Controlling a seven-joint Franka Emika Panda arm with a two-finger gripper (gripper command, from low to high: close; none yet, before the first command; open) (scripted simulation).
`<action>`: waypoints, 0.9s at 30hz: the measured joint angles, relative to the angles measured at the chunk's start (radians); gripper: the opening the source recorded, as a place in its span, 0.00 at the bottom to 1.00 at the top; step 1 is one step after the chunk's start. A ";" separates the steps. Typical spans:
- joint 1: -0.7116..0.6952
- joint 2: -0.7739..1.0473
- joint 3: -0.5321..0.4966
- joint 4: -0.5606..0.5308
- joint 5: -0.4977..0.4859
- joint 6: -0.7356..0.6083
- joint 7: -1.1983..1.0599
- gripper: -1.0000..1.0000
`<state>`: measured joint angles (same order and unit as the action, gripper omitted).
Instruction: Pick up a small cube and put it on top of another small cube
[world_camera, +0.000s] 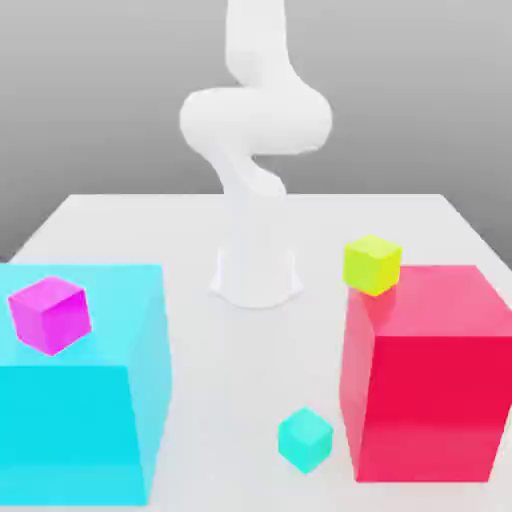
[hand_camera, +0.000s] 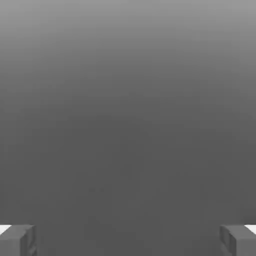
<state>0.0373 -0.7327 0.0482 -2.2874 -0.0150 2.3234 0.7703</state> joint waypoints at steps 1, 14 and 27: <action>0.017 0.034 0.018 -0.003 0.009 0.015 0.005 0.50; 0.196 0.475 0.299 -0.111 0.153 0.231 0.309 0.50; 0.446 0.882 0.395 -0.243 -0.102 0.430 0.969 0.50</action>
<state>0.4832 0.1498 0.4434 -2.5303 -0.1173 2.7533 1.7390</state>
